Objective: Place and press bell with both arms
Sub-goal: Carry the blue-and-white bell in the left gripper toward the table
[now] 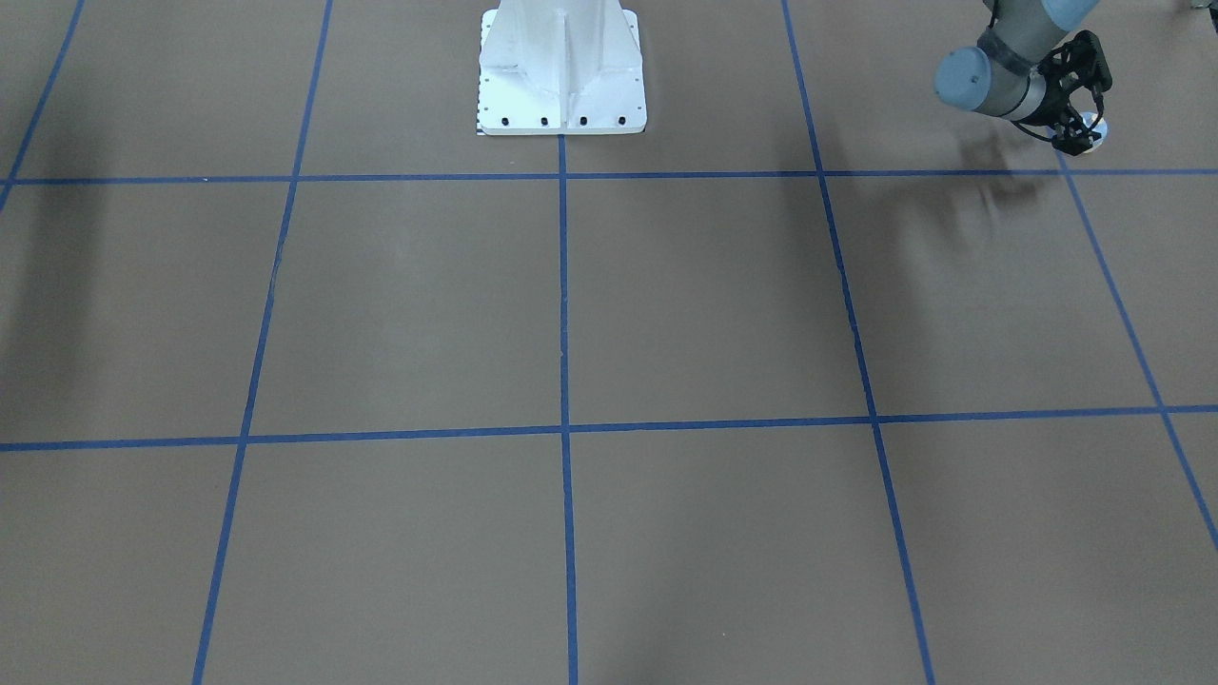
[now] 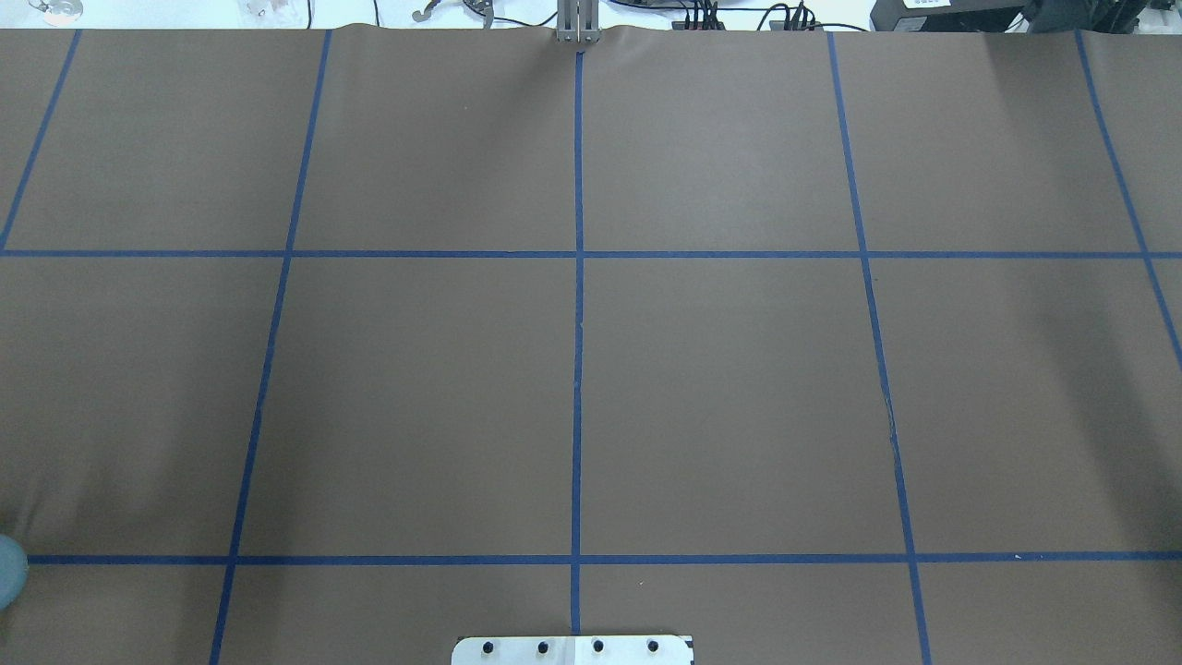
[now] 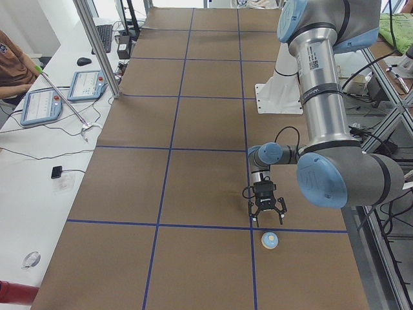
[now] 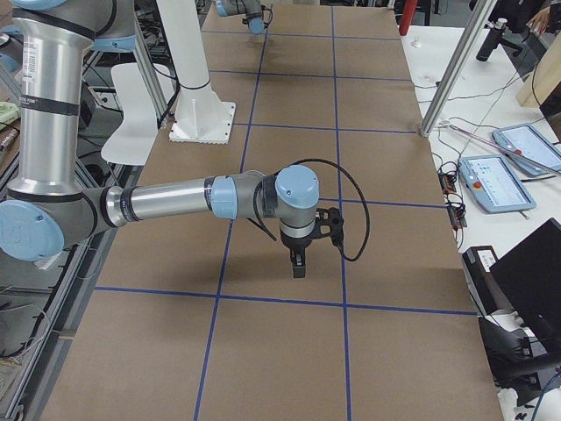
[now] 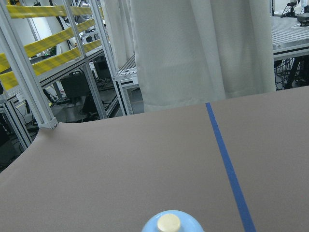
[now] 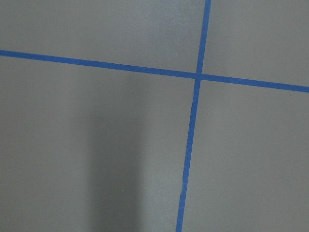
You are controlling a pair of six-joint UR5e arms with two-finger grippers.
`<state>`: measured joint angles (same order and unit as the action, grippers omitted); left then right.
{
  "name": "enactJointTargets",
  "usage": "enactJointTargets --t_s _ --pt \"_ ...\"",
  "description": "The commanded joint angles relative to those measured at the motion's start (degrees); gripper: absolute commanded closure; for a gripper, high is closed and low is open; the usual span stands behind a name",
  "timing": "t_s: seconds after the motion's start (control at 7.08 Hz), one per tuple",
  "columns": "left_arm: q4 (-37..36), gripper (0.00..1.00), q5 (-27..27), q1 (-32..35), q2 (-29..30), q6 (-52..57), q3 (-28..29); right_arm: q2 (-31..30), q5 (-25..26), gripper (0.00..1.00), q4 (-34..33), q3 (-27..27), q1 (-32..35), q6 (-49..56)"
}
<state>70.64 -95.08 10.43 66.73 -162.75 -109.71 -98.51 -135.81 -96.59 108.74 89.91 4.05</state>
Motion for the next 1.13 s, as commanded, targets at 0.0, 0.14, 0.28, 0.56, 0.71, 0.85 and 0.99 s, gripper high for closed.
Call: enactJointTargets --t_s 0.0,0.14,0.28,0.56,0.71,0.85,0.99 --pt "2.1 0.0 0.2 -0.6 0.5 -0.9 3.3 0.0 -0.1 0.0 0.0 0.1 0.0 0.0" --pt "3.4 0.0 0.2 -0.6 0.5 -1.0 4.1 0.0 -0.1 0.0 0.1 0.1 0.0 0.0" --pt "3.5 0.0 0.1 -0.6 0.7 -1.4 5.6 0.0 -0.1 0.0 0.0 0.2 0.0 0.0" --pt "5.1 0.0 0.0 -0.7 1.0 -2.7 7.7 0.0 0.0 0.0 0.0 0.9 0.0 0.0" --pt "5.7 0.0 -0.2 -0.8 1.7 -4.0 8.4 0.0 -0.1 0.0 0.0 0.9 0.0 0.0" --pt "5.8 0.0 -0.2 -1.0 1.8 -4.3 8.5 0.1 0.0 0.0 0.0 0.9 0.0 0.0" --pt "5.8 0.0 -0.3 -1.5 1.8 -5.0 8.8 0.0 0.0 0.0 0.0 1.0 0.0 0.0"
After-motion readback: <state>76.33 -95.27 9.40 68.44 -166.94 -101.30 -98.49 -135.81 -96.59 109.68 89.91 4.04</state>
